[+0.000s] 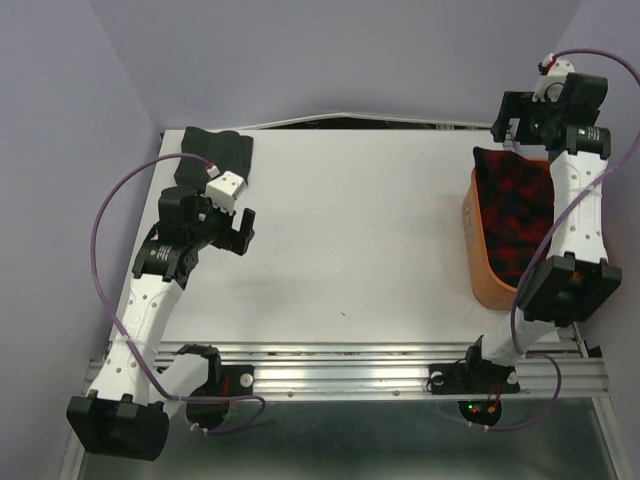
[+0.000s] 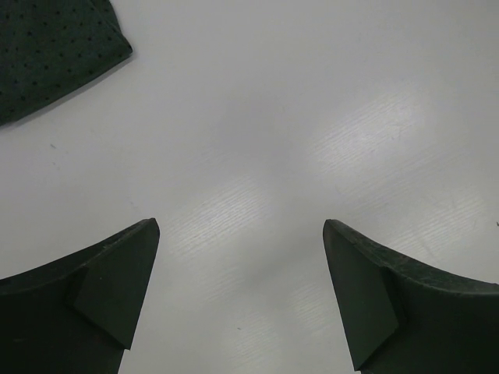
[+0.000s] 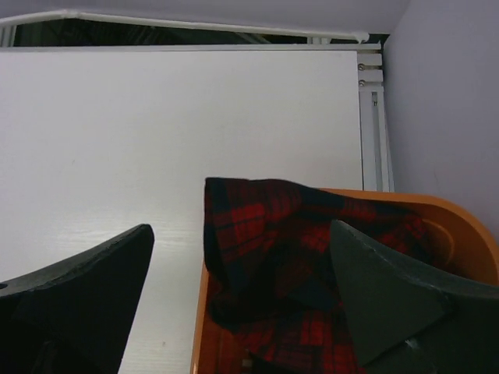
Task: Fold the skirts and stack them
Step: Grab the skirt from the pile
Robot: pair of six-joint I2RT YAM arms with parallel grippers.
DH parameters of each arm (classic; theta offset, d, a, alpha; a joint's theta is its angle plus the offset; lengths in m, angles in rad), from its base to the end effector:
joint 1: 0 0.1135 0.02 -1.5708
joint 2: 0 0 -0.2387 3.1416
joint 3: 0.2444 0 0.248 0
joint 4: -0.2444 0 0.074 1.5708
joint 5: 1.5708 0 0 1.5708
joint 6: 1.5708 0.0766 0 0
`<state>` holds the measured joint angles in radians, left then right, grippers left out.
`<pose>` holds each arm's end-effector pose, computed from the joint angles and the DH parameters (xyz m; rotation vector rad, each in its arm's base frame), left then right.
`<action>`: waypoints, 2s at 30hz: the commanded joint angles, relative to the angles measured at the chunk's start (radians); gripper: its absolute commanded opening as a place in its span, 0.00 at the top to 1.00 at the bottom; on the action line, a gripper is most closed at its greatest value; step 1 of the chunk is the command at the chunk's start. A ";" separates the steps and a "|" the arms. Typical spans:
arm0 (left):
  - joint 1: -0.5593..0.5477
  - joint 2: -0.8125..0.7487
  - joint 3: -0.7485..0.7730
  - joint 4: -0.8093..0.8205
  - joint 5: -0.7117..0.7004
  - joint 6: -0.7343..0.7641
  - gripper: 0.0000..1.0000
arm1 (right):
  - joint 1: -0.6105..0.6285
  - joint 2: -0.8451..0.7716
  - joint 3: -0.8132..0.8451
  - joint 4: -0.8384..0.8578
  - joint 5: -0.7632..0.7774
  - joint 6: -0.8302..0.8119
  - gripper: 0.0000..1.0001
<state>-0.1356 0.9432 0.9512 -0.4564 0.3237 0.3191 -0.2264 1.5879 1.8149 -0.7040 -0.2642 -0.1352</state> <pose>0.2465 -0.0582 0.3051 0.6475 1.8927 -0.2089 0.3713 -0.0650 0.3969 -0.0713 2.0290 0.0429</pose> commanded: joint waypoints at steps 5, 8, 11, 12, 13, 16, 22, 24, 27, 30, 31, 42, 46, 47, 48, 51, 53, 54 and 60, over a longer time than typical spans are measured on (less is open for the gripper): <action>0.002 -0.006 -0.009 0.074 0.046 -0.005 0.02 | -0.021 0.221 0.170 -0.055 -0.003 0.080 0.01; 0.002 0.008 -0.014 0.082 0.048 -0.003 0.02 | -0.021 0.257 0.133 -0.040 0.029 0.083 0.00; 0.002 0.028 -0.011 0.082 0.044 -0.002 0.02 | -0.021 0.268 0.083 0.007 0.025 0.104 0.00; 0.002 0.034 -0.009 0.084 0.038 -0.003 0.02 | -0.021 0.273 0.071 0.036 0.013 0.111 0.00; 0.002 0.039 -0.005 0.084 0.035 -0.005 0.02 | -0.021 0.276 0.055 0.044 0.005 0.118 0.02; 0.002 0.051 0.001 0.082 0.032 -0.009 0.02 | -0.021 0.285 0.037 0.049 -0.018 0.115 0.04; 0.002 0.072 0.011 0.081 0.037 -0.031 0.02 | -0.021 0.265 -0.048 0.092 -0.052 0.132 0.14; 0.002 0.078 0.015 0.075 0.037 -0.032 0.02 | -0.021 0.259 -0.054 0.110 -0.018 0.166 0.31; 0.002 0.077 0.018 0.067 0.034 -0.034 0.02 | -0.021 0.238 -0.051 0.127 0.017 0.167 0.50; 0.002 0.069 0.024 0.062 0.035 -0.040 0.02 | -0.021 0.198 -0.051 0.146 0.029 0.167 0.61; 0.002 0.068 0.023 0.061 0.037 -0.043 0.02 | -0.021 0.187 -0.045 0.144 0.028 0.169 0.61; 0.002 0.078 0.055 0.044 0.044 -0.060 0.01 | -0.057 0.043 0.013 0.161 0.025 0.148 0.99; 0.002 0.078 0.058 0.048 0.046 -0.068 0.02 | -0.082 0.001 0.092 0.176 -0.010 0.157 0.99; 0.002 0.077 0.055 0.053 0.048 -0.074 0.01 | -0.091 -0.018 0.115 0.178 -0.018 0.146 0.99; 0.002 0.075 0.055 0.059 0.055 -0.075 0.02 | -0.091 -0.026 0.138 0.182 -0.033 0.147 0.99; 0.002 0.066 0.060 0.074 0.084 -0.083 0.02 | -0.091 -0.065 0.223 0.233 -0.059 0.151 0.99; 0.002 0.065 0.067 0.078 0.124 -0.083 0.02 | -0.091 -0.072 0.274 0.270 -0.059 0.166 0.99; 0.002 0.066 0.072 0.075 0.136 -0.081 0.01 | -0.091 -0.069 0.305 0.277 -0.058 0.174 0.99; 0.002 0.103 0.109 0.065 0.189 -0.087 0.01 | -0.091 -0.045 0.474 0.461 -0.049 0.287 0.99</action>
<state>-0.1356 1.0374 1.0042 -0.4152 0.4572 0.2455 -0.3248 1.5902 2.1914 -0.5282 -0.2901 0.0692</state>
